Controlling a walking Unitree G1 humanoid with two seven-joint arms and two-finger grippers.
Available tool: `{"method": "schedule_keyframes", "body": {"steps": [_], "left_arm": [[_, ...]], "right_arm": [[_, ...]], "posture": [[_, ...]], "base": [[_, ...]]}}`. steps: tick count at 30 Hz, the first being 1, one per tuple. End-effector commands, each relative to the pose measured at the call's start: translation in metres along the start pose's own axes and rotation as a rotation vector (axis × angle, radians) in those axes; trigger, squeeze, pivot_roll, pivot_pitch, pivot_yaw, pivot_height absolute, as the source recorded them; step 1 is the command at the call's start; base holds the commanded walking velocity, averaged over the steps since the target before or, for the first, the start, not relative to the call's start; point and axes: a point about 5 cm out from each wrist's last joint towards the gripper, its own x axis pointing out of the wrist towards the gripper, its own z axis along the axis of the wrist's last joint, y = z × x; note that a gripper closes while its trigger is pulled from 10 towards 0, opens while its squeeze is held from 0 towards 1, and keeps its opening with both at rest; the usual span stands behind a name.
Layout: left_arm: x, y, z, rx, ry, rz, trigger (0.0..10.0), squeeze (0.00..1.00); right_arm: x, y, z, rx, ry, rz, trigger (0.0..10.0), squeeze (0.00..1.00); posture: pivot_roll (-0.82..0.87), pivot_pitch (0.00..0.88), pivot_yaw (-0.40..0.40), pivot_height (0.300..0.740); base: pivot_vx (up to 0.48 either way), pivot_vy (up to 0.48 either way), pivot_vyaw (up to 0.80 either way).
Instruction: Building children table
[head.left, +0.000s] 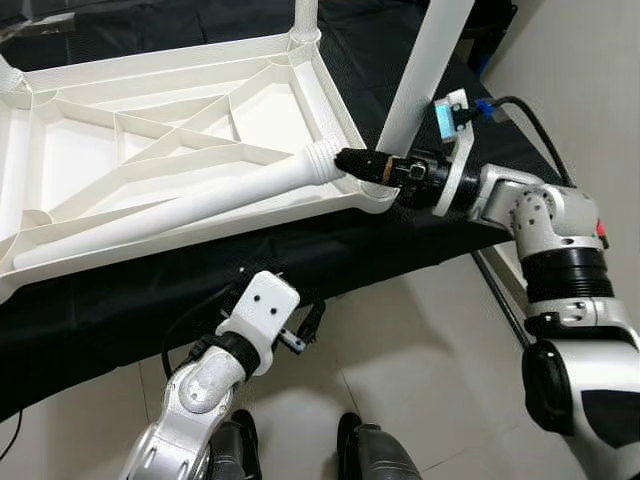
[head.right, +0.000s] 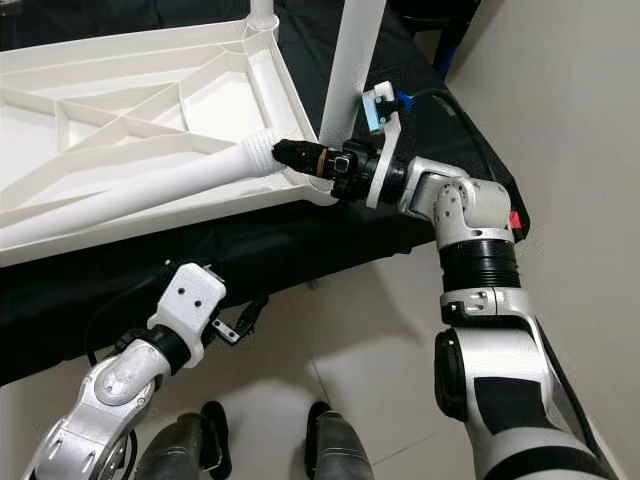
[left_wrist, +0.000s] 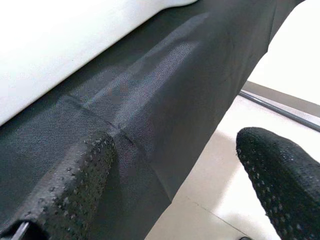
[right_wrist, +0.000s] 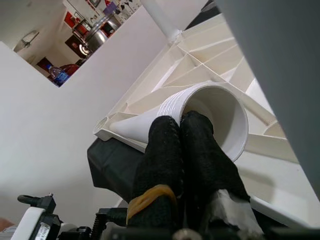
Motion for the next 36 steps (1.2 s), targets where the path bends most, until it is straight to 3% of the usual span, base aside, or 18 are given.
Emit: {"method": "schedule_keyframes", "body": {"steps": [1, 7, 12, 16, 18, 20, 21, 23, 24, 25, 26, 27, 31, 36], "left_arm": [[-0.001, -0.002, -0.007, 0.007, 0.026, -0.012, 10.0, 0.00], [-0.001, -0.002, -0.007, 0.012, 0.024, -0.011, 10.0, 0.00], [0.001, 0.001, -0.005, 0.018, 0.010, 0.008, 10.0, 0.00], [0.009, 0.018, 0.001, -0.026, 0.003, 0.120, 10.0, 0.00], [0.009, 0.018, 0.001, -0.026, 0.003, 0.120, 10.0, 0.00], [0.017, 0.029, 0.005, -0.033, -0.010, 0.168, 10.0, 0.03], [0.023, 0.038, 0.009, -0.029, -0.026, 0.192, 10.0, 1.00], [0.029, 0.048, 0.013, -0.028, -0.044, 0.214, 10.0, 1.00], [0.034, 0.051, 0.018, 0.036, -0.052, 0.216, 10.0, 1.00], [0.034, 0.051, 0.018, 0.036, -0.052, 0.216, 10.0, 1.00], [0.038, 0.054, 0.025, 0.115, -0.066, 0.215, 10.0, 0.00], [0.042, 0.055, 0.030, 0.169, -0.072, 0.217, 10.0, 0.00], [0.047, 0.057, 0.042, 0.212, -0.090, 0.240, 10.0, 0.00], [0.047, 0.047, 0.048, 0.290, -0.104, 0.196, 10.0, 0.00]], "right_arm": [[0.003, 0.005, -0.002, 0.022, -0.021, 0.045, 0.0, 0.00], [-0.006, 0.007, 0.015, 0.045, -0.137, 0.071, 0.0, 0.00], [-0.012, 0.005, 0.017, 0.043, -0.147, 0.045, 0.0, 0.00], [-0.013, 0.005, 0.014, 0.042, -0.132, 0.038, 0.0, 0.00], [-0.013, 0.005, 0.014, 0.042, -0.132, 0.038, 0.0, 0.00], [-0.010, 0.006, 0.011, 0.047, -0.125, 0.042, 0.0, 0.00], [-0.009, 0.007, 0.010, 0.049, -0.123, 0.049, 0.0, 0.00], [-0.008, 0.008, 0.009, 0.051, -0.122, 0.056, 0.0, 0.00], [-0.007, 0.009, 0.009, 0.053, -0.119, 0.060, 0.0, 0.00], [-0.007, 0.009, 0.009, 0.053, -0.119, 0.060, 0.0, 0.00], [-0.007, 0.009, 0.009, 0.054, -0.117, 0.063, 0.0, 0.00], [-0.006, 0.009, 0.008, 0.055, -0.115, 0.065, 0.0, 0.00], [-0.005, 0.009, 0.006, 0.055, -0.105, 0.065, 0.0, 0.00], [-0.005, 0.009, 0.005, 0.050, -0.094, 0.067, 0.0, 0.00]], "posture": [[0.11, 0.302, -0.085, 0.740], [0.11, 0.289, -0.080, 0.740], [0.11, 0.284, -0.078, 0.740], [0.11, 0.282, -0.074, 0.740], [0.11, 0.282, -0.074, 0.740], [0.11, 0.282, -0.074, 0.740], [0.11, 0.284, -0.071, 0.740], [0.11, 0.284, -0.071, 0.740], [0.11, 0.284, -0.072, 0.740], [0.11, 0.284, -0.072, 0.740], [0.11, 0.284, -0.072, 0.740], [0.11, 0.284, -0.072, 0.740], [0.11, 0.286, -0.071, 0.740], [0.11, 0.290, -0.074, 0.740]], "base": [[0.000, 0.000, 0.00], [0.000, 0.000, 0.00], [0.000, 0.000, 0.00], [0.000, 0.000, 0.00], [0.000, 0.000, 0.00], [0.000, 0.000, 0.00], [0.000, 0.000, 0.00], [0.000, 0.000, 0.00], [0.000, 0.000, 0.00], [0.000, 0.000, 0.00], [0.000, 0.000, 0.00], [0.000, 0.000, 0.00], [0.000, 0.000, 0.00], [0.000, 0.000, 0.00]]}}
